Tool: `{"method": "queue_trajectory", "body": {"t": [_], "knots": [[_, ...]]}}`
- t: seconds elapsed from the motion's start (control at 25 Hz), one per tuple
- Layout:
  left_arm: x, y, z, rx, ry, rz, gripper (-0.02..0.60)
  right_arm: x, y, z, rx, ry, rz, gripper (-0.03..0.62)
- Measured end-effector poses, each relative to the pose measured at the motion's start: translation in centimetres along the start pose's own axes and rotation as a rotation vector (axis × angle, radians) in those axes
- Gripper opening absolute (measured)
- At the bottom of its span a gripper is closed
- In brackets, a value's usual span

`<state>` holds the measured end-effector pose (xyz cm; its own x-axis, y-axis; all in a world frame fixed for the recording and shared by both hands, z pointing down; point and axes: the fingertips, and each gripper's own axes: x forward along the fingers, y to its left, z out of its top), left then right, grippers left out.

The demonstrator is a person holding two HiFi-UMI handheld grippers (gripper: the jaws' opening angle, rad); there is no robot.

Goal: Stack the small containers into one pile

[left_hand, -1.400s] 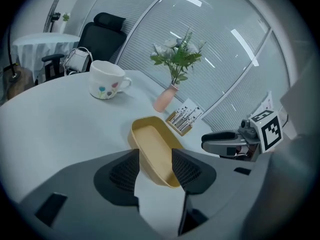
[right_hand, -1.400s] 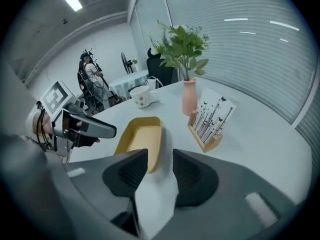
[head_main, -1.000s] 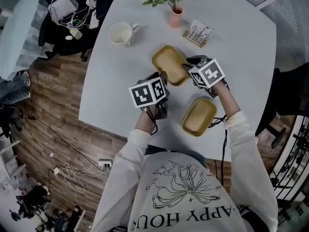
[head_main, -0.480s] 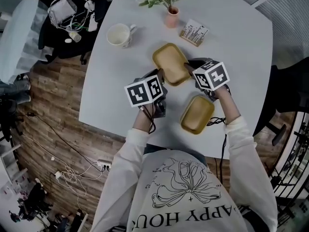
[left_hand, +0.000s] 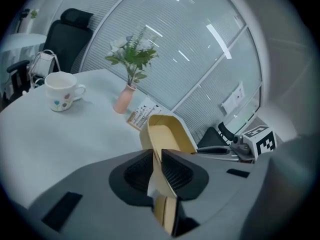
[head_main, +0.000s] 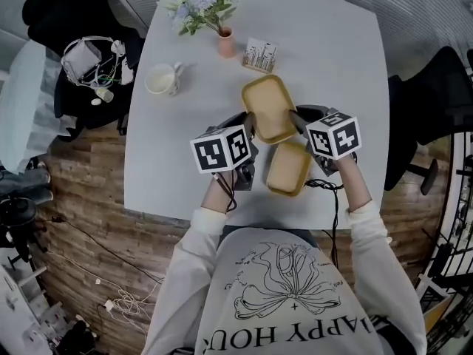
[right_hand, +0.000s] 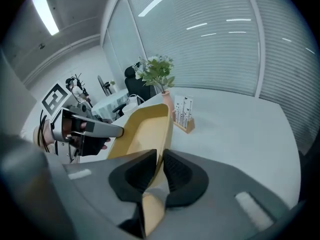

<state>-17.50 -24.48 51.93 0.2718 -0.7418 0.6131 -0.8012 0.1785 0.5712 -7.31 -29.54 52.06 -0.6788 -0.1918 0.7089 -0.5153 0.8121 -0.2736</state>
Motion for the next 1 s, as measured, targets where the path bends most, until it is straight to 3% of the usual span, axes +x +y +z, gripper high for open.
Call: {"method": "queue_trajectory", "body": {"t": [0.52,0.76,1.0], "knots": [[-1.2,-7.5,-5.3,0.186,0.188,-0.166,0.054,-8.8,1.2,-8.2,0.287,-0.067,-0.126,0.061],[-1.5,-7.9,-8.3,0.29,0.279,-0.173,0.054,-9.6,2.6,-11.9,0.364,-0.033,-0.162,0.064],[-1.6,-7.1,-11.2,0.334,0.359,-0.168,0.054,-9.6,4.2,-15.1,0.434,-0.01,-0.164,0.069]]}}
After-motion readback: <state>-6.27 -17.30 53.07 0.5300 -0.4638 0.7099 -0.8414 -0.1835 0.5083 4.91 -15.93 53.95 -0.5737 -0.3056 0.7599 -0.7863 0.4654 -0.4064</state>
